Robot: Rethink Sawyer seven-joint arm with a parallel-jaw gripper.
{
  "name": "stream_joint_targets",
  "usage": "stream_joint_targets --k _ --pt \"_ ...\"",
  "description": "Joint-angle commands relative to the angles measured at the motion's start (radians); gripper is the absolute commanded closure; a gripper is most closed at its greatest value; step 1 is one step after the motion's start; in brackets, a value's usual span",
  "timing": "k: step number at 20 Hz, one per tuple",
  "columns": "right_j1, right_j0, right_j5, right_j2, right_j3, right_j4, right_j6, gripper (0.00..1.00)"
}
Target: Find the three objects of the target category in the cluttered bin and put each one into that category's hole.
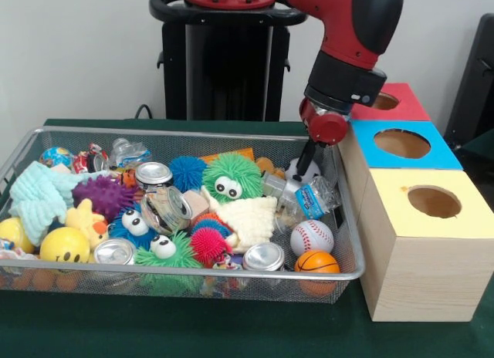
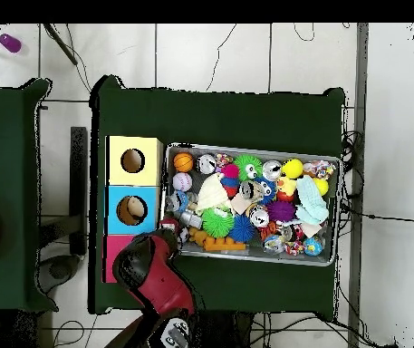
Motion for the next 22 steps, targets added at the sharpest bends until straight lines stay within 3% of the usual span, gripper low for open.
stream_joint_targets --k 1,5,8,11,14,17,22 --pt "0.092 0.070 0.061 -0.081 -0.134 0.068 0.000 1.00" --pt "0.089 0.064 0.053 -0.083 -0.150 0.014 0.023 1.00" --pt "0.107 0.125 0.073 -0.158 -0.167 0.044 -0.011 1.00" --pt "0.101 0.140 0.110 -0.180 -0.176 0.008 -0.019 1.00" --pt "0.122 0.194 0.160 -0.235 -0.196 0.025 -0.009 1.00" --pt "0.154 0.217 0.242 -0.276 -0.256 -0.079 -0.088 1.00" --pt "0.146 0.193 0.241 -0.239 -0.292 -0.228 -0.106 1.00"
